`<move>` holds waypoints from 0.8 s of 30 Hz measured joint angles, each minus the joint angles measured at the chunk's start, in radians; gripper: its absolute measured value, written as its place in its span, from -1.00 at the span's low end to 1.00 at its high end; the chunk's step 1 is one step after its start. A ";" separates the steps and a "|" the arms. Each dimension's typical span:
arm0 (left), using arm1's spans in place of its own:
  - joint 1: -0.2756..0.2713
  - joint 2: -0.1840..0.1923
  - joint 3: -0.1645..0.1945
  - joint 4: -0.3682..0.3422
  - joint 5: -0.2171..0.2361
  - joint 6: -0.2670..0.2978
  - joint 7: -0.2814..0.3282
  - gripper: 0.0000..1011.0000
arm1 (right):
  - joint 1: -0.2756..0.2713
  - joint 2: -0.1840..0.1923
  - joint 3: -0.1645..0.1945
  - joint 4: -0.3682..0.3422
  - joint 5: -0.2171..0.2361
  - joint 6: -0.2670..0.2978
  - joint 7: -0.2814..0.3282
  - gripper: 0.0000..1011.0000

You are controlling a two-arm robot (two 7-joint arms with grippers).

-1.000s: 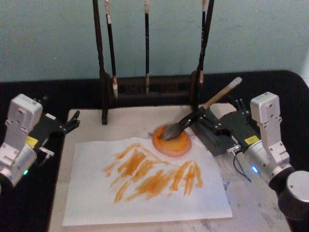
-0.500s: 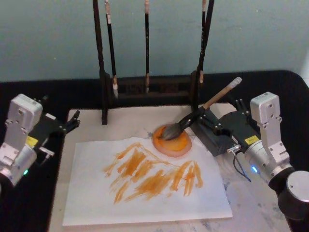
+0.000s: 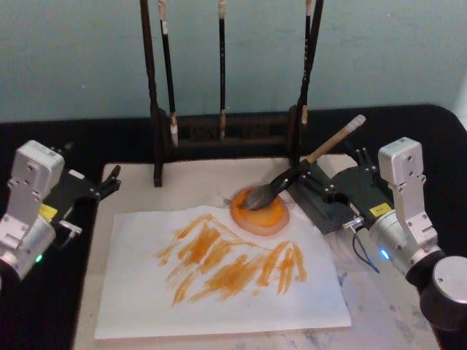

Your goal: Pick up the brush from the inkstone, write on the paper, then place the brush back to its original position.

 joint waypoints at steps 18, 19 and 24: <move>0.000 0.000 0.000 0.000 0.000 0.000 0.000 0.98 | 0.000 0.000 0.000 0.000 0.000 0.000 0.000 0.98; 0.000 0.000 0.000 0.000 0.000 0.000 0.000 0.98 | 0.000 0.000 0.000 0.000 0.000 0.000 0.000 0.98; 0.000 0.000 0.000 0.000 0.000 0.000 0.000 0.98 | 0.000 0.000 0.000 0.000 0.000 0.000 0.000 0.98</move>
